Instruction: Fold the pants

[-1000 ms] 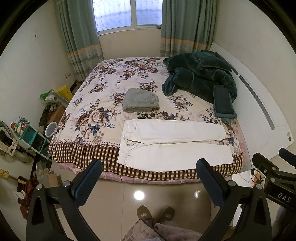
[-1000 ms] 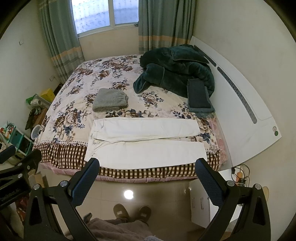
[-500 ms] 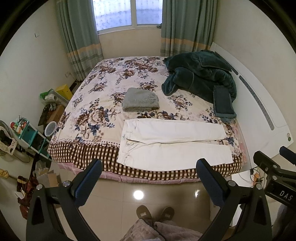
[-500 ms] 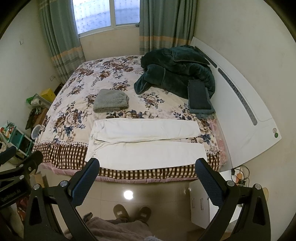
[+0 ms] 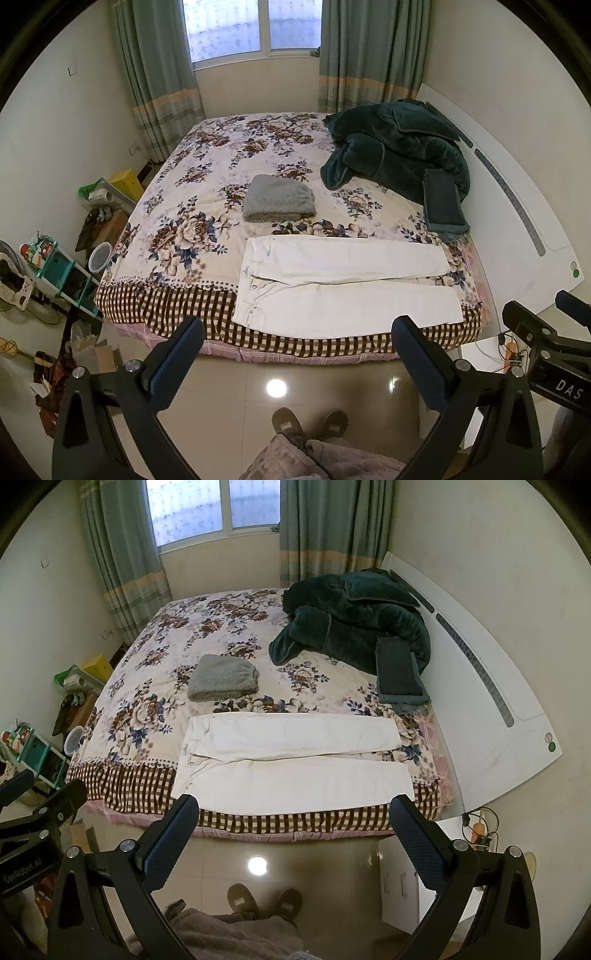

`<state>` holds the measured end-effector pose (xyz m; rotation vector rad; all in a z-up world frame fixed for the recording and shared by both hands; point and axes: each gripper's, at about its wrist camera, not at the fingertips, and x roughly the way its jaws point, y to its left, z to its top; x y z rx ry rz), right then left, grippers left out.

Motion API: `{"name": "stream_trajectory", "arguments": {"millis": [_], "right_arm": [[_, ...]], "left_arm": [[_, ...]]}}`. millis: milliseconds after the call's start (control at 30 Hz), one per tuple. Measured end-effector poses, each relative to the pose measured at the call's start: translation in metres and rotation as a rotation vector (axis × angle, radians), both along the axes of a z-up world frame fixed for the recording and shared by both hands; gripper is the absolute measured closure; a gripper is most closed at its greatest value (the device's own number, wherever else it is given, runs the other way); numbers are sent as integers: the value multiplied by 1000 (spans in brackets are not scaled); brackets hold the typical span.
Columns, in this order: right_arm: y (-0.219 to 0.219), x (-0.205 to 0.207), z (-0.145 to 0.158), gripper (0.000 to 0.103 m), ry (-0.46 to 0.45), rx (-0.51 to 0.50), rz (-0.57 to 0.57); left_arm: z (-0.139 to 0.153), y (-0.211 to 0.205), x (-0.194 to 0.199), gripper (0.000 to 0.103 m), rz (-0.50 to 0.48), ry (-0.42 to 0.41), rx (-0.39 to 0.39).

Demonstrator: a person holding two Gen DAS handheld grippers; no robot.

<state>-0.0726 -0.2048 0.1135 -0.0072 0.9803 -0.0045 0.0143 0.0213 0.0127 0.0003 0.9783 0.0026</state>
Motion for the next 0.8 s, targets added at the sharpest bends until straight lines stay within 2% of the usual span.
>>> {"name": "stream_trajectory", "arguments": {"millis": [800], "right_arm": [[-2,-6,-3,0,3,-1,-1]], "left_arm": [[-1,-11,-6,0,-5,1,-6]]}}
